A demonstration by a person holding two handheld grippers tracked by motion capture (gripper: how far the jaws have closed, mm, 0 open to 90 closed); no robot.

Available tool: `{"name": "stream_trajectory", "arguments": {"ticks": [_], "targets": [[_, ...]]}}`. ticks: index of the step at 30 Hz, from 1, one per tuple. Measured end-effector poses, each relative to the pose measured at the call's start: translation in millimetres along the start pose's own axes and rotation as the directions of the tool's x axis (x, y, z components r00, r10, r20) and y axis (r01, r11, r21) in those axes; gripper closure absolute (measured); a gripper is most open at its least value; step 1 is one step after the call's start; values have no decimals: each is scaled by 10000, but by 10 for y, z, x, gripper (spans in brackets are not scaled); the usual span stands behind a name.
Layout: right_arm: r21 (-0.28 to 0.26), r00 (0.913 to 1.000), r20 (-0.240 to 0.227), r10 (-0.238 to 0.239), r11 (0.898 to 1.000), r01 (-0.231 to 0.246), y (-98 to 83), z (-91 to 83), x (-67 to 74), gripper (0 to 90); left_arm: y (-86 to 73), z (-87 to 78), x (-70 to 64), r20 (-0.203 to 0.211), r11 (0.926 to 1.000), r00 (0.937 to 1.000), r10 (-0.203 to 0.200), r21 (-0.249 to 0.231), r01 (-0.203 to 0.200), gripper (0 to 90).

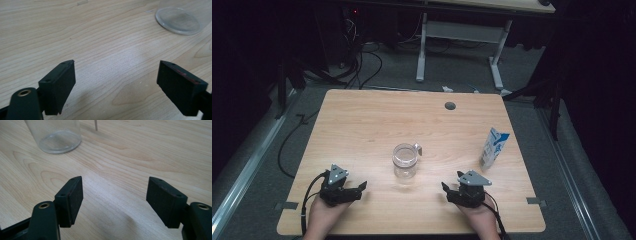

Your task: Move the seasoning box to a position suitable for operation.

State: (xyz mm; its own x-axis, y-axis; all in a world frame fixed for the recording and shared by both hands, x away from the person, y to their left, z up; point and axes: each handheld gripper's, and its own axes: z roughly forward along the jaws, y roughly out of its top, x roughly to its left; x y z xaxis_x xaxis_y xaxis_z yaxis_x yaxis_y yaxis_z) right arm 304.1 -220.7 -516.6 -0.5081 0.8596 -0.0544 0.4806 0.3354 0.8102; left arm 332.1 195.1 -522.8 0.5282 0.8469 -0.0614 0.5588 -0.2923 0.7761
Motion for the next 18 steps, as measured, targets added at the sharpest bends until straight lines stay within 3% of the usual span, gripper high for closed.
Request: {"name": "stream_trajectory", "arguments": {"ticks": [8,12,18], "targets": [[-30,9994,140,-309,9995,309,-41,-46,-57,351,17,54,41,418,9974,9971,-643,-297,656,235],[-183,9996,142,-238,9995,241,-36,-51,-76,355,12,1,23,438,9967,9973,-584,-531,607,241],[-187,9998,-88,-195,9996,193,-35,-35,-71,395,30,-73,-9,708,9952,9968,-366,-883,428,346]]}}
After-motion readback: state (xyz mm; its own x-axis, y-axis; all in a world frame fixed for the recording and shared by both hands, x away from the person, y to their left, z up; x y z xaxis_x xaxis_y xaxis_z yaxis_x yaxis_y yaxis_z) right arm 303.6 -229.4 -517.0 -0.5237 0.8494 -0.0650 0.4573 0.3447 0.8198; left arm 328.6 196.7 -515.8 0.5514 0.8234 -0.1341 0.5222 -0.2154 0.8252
